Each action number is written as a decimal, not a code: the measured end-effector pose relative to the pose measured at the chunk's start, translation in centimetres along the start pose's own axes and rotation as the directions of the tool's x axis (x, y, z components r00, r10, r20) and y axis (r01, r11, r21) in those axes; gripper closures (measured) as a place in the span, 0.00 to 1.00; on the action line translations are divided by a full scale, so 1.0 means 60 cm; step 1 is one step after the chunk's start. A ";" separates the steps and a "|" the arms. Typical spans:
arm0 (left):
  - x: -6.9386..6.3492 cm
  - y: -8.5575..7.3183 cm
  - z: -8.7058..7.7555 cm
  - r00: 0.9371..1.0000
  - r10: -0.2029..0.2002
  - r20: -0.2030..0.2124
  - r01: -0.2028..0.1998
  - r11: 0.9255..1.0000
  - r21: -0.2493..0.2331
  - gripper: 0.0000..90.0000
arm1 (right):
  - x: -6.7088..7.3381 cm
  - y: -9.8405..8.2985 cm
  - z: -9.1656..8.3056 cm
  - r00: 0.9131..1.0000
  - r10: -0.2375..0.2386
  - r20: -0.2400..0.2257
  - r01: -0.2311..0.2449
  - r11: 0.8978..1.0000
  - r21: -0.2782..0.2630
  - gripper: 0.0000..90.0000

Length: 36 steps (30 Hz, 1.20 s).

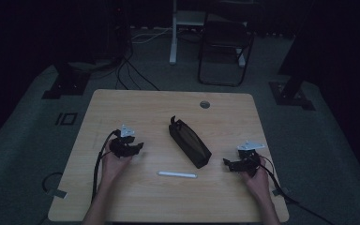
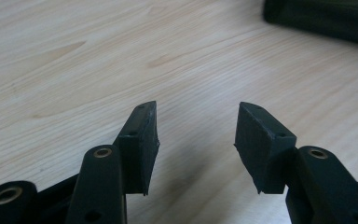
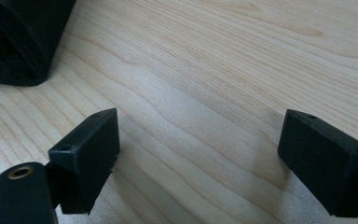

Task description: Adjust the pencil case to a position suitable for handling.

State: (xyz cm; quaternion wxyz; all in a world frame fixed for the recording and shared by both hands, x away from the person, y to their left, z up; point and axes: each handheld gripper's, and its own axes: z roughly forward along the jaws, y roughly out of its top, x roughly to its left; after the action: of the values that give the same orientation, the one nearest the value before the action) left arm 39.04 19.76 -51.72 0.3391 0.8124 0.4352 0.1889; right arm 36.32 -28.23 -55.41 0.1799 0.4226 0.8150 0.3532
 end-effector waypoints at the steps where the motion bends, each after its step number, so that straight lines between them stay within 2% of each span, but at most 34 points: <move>1: -0.002 0.000 -0.004 1.000 0.007 0.008 -0.006 1.000 -0.006 0.55 | 0.000 0.000 0.000 1.000 0.000 0.000 0.000 1.000 0.000 0.14; 4: -0.010 -0.001 -0.014 0.999 0.021 0.035 -0.020 0.999 -0.032 0.54 | 0.000 0.000 0.000 1.000 0.000 0.000 0.000 1.000 0.000 0.14; 6: -0.012 0.000 -0.016 0.999 0.025 0.034 -0.023 0.999 -0.038 0.55 | 0.000 0.000 0.000 1.000 0.001 0.000 -0.001 1.000 0.000 0.14; 11: -0.016 0.002 -0.021 0.998 0.018 0.060 -0.015 0.998 -0.057 0.55 | 0.000 0.000 0.000 1.000 0.000 0.000 0.000 1.000 0.000 0.14; 22: -0.046 0.002 -0.044 0.993 0.077 0.094 -0.069 0.994 -0.087 0.53 | 0.000 0.000 0.000 1.000 0.000 0.000 0.000 1.000 0.000 0.14; 27: -0.060 -0.002 -0.055 0.986 0.107 0.125 -0.096 0.991 -0.092 0.53 | 0.000 0.000 0.000 1.000 -0.002 -0.002 0.002 1.000 0.000 0.14; 28: -0.066 -0.006 -0.057 0.980 0.130 0.149 -0.117 0.988 -0.096 0.53 | 0.000 0.000 0.000 1.000 -0.003 -0.002 0.003 1.000 0.000 0.14; 30: -0.071 -0.013 -0.056 0.970 0.140 0.197 -0.121 0.987 -0.108 0.53 | 0.000 0.002 0.002 1.000 -0.005 -0.004 0.005 1.000 -0.001 0.14; 31: -0.071 -0.013 -0.056 0.970 0.140 0.197 -0.121 0.987 -0.108 0.53 | 0.000 0.002 0.002 1.000 -0.003 -0.002 0.003 1.000 -0.001 0.14; 32: -0.080 -0.019 -0.050 0.959 0.156 0.237 -0.136 0.986 -0.099 0.53 | 0.001 0.003 0.003 1.000 0.002 0.001 -0.002 1.000 0.000 0.15; 33: -0.086 -0.022 -0.048 0.956 0.177 0.236 -0.160 0.983 -0.089 0.52 | 0.001 0.004 0.004 1.000 0.003 0.002 -0.003 1.000 0.000 0.15; 34: -0.086 -0.022 -0.048 0.956 0.177 0.236 -0.160 0.983 -0.089 0.52 | 0.001 0.004 0.004 1.000 0.003 0.002 -0.003 1.000 0.000 0.15; 35: -0.099 -0.025 -0.044 0.946 0.214 0.245 -0.201 0.977 -0.078 0.52 | 0.000 0.005 0.005 1.000 0.001 0.001 -0.001 1.000 -0.002 0.15; 36: -0.103 -0.025 -0.043 0.939 0.227 0.257 -0.215 0.974 -0.076 0.52 | 0.000 0.005 0.005 1.000 0.002 0.001 -0.002 1.000 -0.002 0.15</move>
State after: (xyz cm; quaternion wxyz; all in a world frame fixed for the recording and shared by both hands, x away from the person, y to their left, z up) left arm 33.19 16.17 -51.08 0.3898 0.8657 0.2876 0.1260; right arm 36.68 -27.96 -55.40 0.1805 0.4232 0.8142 0.3541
